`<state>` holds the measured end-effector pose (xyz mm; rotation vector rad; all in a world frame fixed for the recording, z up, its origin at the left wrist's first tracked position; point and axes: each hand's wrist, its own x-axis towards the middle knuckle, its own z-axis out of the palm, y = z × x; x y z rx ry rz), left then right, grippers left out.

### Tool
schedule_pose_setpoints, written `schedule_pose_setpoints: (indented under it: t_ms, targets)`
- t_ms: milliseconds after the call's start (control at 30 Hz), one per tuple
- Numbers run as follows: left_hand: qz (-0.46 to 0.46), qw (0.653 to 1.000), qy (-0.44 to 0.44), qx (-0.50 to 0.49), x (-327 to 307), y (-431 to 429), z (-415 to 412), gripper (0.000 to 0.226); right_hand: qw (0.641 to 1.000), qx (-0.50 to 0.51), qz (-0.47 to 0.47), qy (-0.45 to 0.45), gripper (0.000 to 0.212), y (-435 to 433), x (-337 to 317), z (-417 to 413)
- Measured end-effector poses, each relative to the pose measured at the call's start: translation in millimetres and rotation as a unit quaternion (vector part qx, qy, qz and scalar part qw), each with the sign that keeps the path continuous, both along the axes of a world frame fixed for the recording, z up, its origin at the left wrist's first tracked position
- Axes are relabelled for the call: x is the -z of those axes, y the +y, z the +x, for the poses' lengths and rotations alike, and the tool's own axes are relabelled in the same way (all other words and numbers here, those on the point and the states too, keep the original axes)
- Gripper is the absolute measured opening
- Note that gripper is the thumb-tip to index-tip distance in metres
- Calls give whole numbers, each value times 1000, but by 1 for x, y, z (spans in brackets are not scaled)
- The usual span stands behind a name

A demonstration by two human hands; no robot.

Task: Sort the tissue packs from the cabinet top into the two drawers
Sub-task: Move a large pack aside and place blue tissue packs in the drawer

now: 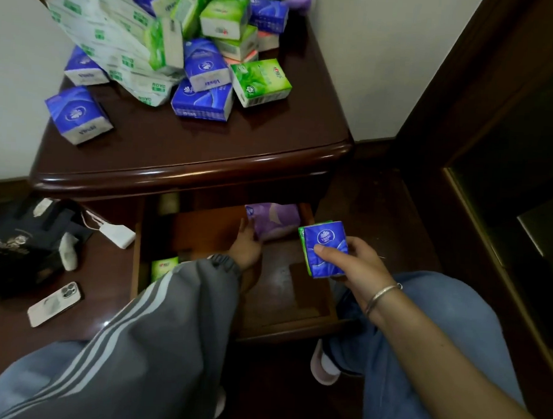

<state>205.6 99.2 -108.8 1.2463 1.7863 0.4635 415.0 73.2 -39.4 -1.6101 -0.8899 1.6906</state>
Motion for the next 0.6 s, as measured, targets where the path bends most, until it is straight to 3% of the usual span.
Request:
schedule_pose_setpoints:
  t_ms: [100, 233, 367, 500, 600]
  targets:
    - [-36, 998, 47, 23, -16, -25, -26, 51, 1000, -15, -8, -10, 47, -2, 6, -12]
    - [6, 990, 139, 18, -48, -79, -83, 51, 993, -84, -75, -19, 41, -9, 19, -37]
    - [27, 970, 218, -108, -63, -127, -150, 54, 982, -156, -90, -55, 40, -18, 26, -75]
    - [-73, 965, 129, -217, -49, -148, -163, 57, 975, -189, -96, -64, 35, -29, 39, -120]
    - [-67, 969, 71, -227, -37, -140, -156, 45, 977, -182, -91, -63, 21, -30, 50, -145]
